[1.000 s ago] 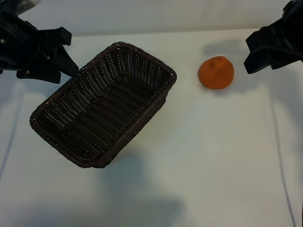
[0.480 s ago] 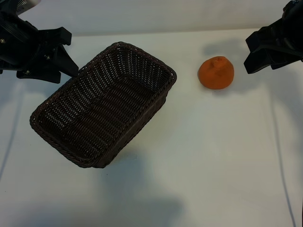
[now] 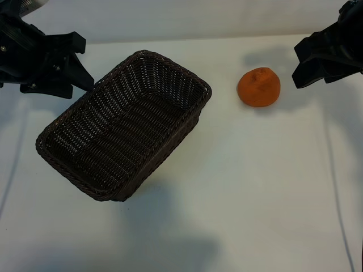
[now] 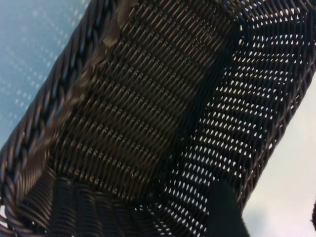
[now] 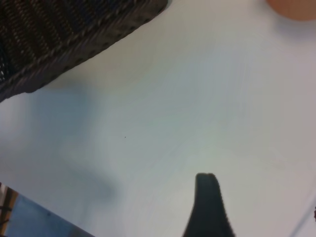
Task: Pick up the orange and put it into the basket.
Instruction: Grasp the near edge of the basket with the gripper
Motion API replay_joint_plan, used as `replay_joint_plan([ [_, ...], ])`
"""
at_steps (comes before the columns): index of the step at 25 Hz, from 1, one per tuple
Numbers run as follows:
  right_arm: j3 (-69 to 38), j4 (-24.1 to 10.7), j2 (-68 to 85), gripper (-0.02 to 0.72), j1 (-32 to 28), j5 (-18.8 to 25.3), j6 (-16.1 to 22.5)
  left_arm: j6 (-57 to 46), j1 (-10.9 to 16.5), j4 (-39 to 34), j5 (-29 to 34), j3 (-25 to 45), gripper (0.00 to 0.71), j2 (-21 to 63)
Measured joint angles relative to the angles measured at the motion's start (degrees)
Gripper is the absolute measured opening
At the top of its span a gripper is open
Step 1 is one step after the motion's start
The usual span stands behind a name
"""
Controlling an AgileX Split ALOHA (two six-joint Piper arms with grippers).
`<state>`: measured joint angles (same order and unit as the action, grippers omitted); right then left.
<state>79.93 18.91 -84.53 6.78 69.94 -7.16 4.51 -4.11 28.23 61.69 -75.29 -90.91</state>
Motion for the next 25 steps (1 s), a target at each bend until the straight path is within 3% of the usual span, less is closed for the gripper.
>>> replay_joint_plan([
  [13, 0.0, 0.0, 0.0, 0.489, 0.0, 0.0, 0.0, -0.9, 0.2, -1.3, -2.2, -0.2, 0.460, 0.1],
  [19, 0.0, 0.0, 0.0, 0.489, 0.0, -0.1, 0.0, -6.0, 4.8, -5.0, 5.5, -0.4, 0.460, 3.1],
  [25, 0.0, 0.0, 0.0, 0.489, 0.0, 0.0, 0.0, -13.0, 7.3, -14.4, 5.6, -0.4, 0.460, 7.6],
])
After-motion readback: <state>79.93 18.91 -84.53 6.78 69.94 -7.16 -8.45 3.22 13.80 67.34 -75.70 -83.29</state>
